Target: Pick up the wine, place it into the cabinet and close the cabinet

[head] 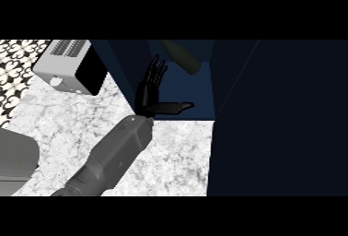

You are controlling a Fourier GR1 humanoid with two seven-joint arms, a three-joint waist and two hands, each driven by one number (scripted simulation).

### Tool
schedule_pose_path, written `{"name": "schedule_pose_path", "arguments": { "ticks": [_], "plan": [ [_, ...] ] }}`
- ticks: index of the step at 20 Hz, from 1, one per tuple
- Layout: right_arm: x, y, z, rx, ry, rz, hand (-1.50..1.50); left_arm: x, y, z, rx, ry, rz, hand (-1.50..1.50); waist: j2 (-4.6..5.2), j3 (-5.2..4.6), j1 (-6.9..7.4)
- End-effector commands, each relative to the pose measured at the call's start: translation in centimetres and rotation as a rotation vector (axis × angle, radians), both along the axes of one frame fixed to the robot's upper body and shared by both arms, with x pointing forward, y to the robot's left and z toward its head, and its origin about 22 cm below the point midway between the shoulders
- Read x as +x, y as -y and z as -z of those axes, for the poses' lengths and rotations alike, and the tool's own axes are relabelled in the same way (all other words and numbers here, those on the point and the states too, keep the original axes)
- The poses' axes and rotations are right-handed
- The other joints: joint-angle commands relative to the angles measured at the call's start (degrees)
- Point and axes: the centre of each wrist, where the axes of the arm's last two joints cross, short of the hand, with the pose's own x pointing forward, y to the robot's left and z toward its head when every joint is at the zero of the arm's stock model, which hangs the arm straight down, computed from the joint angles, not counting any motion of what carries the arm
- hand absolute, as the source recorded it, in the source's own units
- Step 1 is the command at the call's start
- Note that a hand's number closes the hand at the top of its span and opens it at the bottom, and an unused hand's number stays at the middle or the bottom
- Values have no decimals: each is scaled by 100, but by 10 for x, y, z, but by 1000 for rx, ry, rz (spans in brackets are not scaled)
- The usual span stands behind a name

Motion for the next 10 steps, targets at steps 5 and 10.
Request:
{"name": "schedule_pose_path", "arguments": {
  "ticks": [5, 10],
  "plan": [
    [-3, -4, -10, -7, -2, -5, -150, -34, -27, -10, 41, 18, 110, -150, -95, 49, 136],
    [-2, -11, -12, -2, -2, 8, -150, -71, -32, -46, 16, 66, 171, -150, -101, 49, 195]
  ]
}}
